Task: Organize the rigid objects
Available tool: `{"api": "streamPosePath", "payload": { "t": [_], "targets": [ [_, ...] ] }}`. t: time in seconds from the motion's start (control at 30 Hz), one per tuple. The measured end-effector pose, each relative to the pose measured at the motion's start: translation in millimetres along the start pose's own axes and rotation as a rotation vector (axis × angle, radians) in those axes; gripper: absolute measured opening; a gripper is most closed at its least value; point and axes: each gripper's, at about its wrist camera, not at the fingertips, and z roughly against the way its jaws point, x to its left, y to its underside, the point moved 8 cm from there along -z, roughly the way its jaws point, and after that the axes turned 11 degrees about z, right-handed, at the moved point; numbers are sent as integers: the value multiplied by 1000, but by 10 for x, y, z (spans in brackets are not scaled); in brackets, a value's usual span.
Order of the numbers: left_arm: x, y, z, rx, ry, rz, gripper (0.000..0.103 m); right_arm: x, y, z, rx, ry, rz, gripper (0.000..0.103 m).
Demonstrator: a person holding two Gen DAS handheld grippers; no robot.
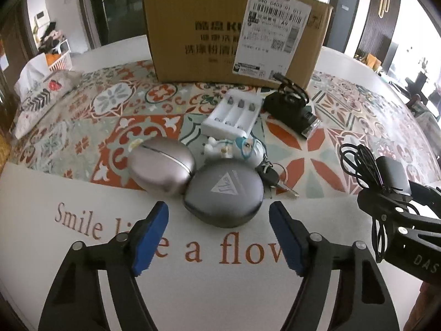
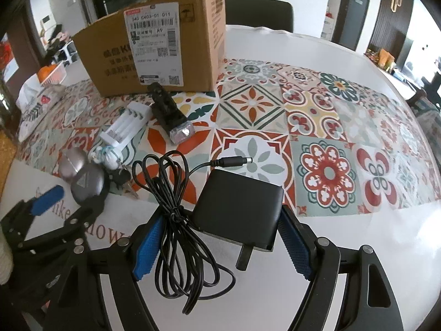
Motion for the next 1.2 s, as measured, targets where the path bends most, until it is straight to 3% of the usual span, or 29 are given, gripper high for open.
{"api": "streamPosePath", "payload": {
  "t": [0.27, 0.5, 0.67, 0.83, 1.2],
  "targets": [
    [-52, -52, -70, -24, -15, -3, 74, -9, -24, -93, -7, -23, 12, 78],
    [-61, -85, -164, -20, -16, -4, 61, 7, -65, -153, -10, -40, 15, 78],
    [-40, -69, -157, -8, -3, -9, 61, 63, -59, -165, -8, -51, 15, 78],
    [-9, -62, -49, -3, 4, -16, 61, 95, -55, -121, -10, -53, 8, 78],
    [112, -245, 357, -80, 20, -35, 60, 243, -147, 203, -61, -51, -5, 78]
  ]
}}
